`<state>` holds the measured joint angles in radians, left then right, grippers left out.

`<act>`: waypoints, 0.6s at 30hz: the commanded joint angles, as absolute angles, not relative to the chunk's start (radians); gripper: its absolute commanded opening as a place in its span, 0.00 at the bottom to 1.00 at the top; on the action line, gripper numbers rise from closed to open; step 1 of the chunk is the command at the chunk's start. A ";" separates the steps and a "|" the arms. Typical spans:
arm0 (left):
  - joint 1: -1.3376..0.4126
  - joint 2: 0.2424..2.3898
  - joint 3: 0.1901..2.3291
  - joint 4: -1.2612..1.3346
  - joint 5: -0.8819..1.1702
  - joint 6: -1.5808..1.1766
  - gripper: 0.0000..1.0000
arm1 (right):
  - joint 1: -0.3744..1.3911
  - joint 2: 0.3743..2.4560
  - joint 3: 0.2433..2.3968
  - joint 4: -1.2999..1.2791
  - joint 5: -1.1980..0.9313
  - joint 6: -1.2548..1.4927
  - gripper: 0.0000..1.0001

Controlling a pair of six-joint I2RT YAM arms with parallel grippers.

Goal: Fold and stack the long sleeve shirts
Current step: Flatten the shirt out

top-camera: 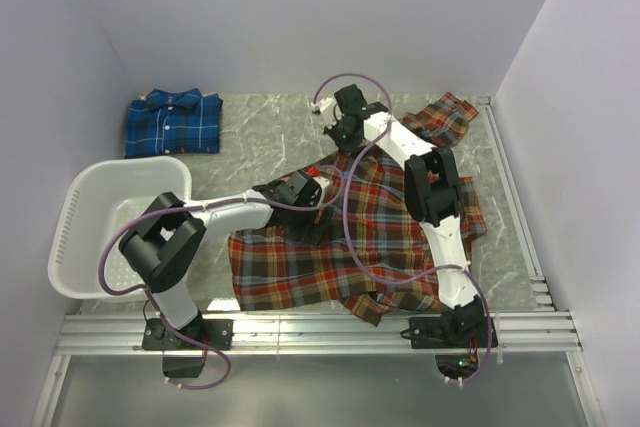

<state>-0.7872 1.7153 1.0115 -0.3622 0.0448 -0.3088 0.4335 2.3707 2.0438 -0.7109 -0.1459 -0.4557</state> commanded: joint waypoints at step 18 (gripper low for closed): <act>-0.792 1.687 0.974 -0.385 0.061 -0.337 0.81 | 0.419 2.059 1.967 -0.254 -0.013 -0.218 0.30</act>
